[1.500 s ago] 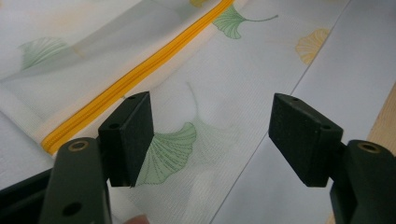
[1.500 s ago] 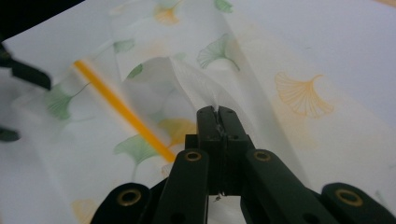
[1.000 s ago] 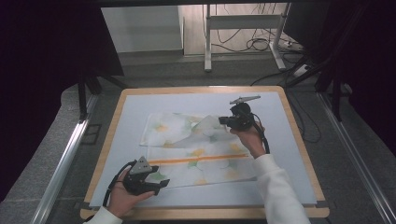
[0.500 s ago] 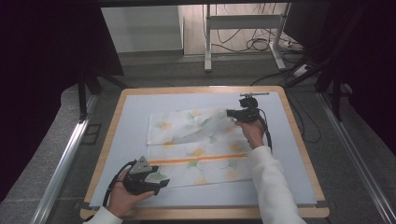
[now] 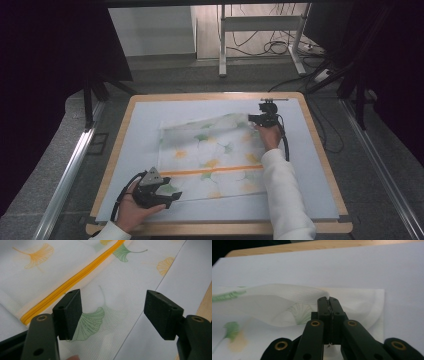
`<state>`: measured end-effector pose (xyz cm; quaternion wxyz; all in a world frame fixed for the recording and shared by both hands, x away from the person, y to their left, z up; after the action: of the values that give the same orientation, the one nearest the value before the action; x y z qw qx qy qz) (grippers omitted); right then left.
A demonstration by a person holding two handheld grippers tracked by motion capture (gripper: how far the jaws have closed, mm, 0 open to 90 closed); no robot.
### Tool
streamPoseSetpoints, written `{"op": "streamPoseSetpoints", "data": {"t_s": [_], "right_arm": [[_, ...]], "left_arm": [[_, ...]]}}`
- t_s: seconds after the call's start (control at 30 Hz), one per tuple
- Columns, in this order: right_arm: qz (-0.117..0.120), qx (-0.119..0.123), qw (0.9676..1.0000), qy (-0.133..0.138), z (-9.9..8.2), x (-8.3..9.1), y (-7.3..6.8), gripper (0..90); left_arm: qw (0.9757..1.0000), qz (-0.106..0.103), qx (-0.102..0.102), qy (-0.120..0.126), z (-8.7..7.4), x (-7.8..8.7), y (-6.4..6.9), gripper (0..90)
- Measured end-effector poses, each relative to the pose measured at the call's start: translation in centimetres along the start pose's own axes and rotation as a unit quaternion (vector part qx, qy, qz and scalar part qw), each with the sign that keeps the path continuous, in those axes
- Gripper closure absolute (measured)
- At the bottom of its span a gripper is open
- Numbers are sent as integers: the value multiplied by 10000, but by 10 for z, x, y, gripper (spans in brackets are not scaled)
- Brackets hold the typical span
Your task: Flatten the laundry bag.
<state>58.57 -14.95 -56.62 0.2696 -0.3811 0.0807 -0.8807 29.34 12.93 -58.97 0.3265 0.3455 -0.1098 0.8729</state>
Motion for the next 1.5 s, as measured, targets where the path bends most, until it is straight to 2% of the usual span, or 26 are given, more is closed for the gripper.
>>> {"op": "streamPoseSetpoints", "data": {"t_s": [0.1,0.13,0.23,0.43,0.53,0.57,0.67,0.73,0.8,0.83,0.93,0.97,1.03,1.07,1.2,1.23,1.3,1.4,1.43,1.5], "right_arm": [[-138,-209,9997,-9,-3,-5,15,894],[-138,-209,9997,-9,-3,-5,15,894],[-194,-404,9990,-12,-6,-12,26,894],[-118,-388,9992,-27,-6,-9,25,884],[-11,-315,9995,-63,-5,-6,23,830],[-54,-195,9998,33,0,0,21,685],[-186,9,9995,247,9,12,17,537],[-233,90,9992,319,12,18,15,524],[-179,261,9984,470,17,31,9,508],[-102,362,9980,507,20,43,2,498],[-11,485,9977,474,18,54,-5,488],[79,642,9970,418,13,64,-13,470],[112,722,9967,345,9,68,-16,460],[153,877,9958,207,-2,76,-23,435],[312,1065,9938,-11,-24,89,-35,402],[487,1206,9914,-118,-40,97,-47,387],[691,1331,9884,-255,-58,104,-61,371],[988,1677,9795,-517,-89,112,-85,351],[988,1677,9795,-517,-89,112,-85,351],[1150,1819,9742,-677,-107,115,-98,341]], "left_arm": [[10000,-12,3,8,0,0,0,304],[10000,-19,-11,8,0,0,1,304],[10000,-27,-29,15,0,1,2,304],[10000,-28,-31,3,1,0,1,304],[10000,-30,-36,9,1,0,2,304],[10000,-27,-39,7,1,0,2,304],[10000,-24,-36,1,1,0,1,304],[10000,-23,-31,5,1,0,1,304],[10000,-21,-33,7,2,0,1,304],[10000,-18,-44,9,2,0,1,304],[10000,-18,-46,14,3,0,1,304],[10000,-14,-53,7,3,-1,0,303],[10000,-11,-65,-3,3,-1,0,303],[10000,0,-67,-1,3,-2,-1,303],[10000,12,-79,-16,4,-3,-3,303],[10000,15,-72,-13,4,-3,-3,302],[10000,34,-71,-11,4,-3,-4,302],[10000,49,-66,-13,4,-3,-5,302],[10000,55,-60,-12,4,-3,-5,302],[10000,64,-61,-19,4,-4,-6,302]]}}
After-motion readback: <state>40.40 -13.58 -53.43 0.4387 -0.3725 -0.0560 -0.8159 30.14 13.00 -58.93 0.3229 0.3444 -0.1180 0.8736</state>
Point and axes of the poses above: each handheld gripper's, and its own axes: x roughly backward along the jaws, z roughly out of its top, y roughly to its right, the point moved 10 cm from there along -x, roughly forward along the jaws, and after that the axes turned 7 degrees about z, right-handed, at the moved point
